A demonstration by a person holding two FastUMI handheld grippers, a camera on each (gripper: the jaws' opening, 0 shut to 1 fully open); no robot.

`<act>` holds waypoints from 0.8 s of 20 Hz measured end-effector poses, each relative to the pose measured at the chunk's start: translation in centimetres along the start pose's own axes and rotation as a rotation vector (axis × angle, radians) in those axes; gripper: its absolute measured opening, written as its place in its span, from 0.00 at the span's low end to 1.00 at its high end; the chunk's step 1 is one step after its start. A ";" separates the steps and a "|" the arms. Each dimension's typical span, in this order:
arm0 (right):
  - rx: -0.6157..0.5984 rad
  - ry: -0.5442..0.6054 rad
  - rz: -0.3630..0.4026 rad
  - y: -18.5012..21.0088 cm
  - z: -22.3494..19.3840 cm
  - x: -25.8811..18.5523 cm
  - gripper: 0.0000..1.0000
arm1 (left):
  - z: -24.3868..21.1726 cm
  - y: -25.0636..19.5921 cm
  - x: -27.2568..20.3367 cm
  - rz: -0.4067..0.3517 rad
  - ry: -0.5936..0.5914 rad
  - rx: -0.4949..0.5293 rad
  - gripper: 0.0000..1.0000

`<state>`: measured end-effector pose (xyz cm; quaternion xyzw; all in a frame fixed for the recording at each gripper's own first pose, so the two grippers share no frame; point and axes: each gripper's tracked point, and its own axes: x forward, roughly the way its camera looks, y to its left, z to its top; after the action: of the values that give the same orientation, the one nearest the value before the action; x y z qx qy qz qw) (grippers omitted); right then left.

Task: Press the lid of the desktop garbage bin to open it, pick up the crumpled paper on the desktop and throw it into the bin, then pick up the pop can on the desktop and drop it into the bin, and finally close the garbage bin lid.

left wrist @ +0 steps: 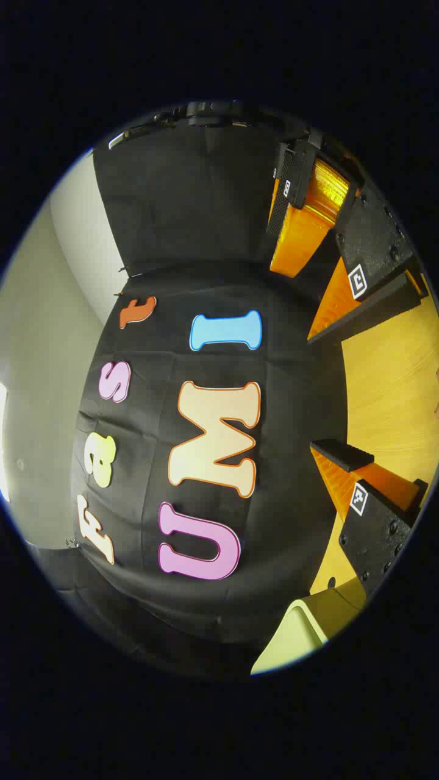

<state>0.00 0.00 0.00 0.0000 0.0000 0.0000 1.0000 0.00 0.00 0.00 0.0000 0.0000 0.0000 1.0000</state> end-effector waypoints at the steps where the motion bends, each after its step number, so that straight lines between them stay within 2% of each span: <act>1: -0.007 -0.001 -0.012 -0.2 0.1 0.1 0.98 | -0.3 0.6 0.2 0.013 0.009 0.006 0.93; 3: -0.023 0.026 -0.033 -0.7 -0.6 0.0 0.99 | -1.3 1.7 0.4 0.034 0.020 -0.024 0.93; 5: -0.042 0.037 -0.049 -1.0 -0.7 -0.1 0.98 | -1.7 1.3 1.0 0.015 0.038 -0.057 0.93; 8: -0.046 0.033 -0.061 -1.1 -0.6 -0.1 0.98 | -2.3 1.1 1.0 -0.004 0.054 -0.051 0.93; 12: -0.033 0.041 -0.054 -1.0 -0.9 0.4 0.98 | -1.4 2.5 1.3 0.019 0.024 -0.028 0.93; 16: -0.026 0.040 -0.063 -1.3 -0.8 0.3 0.98 | -1.2 4.9 1.5 0.059 0.016 -0.065 0.93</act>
<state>0.35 -1.28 -0.85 -0.0129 0.0199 -0.0315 0.9992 1.50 4.92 -1.16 -0.0324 0.0082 0.0297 0.9990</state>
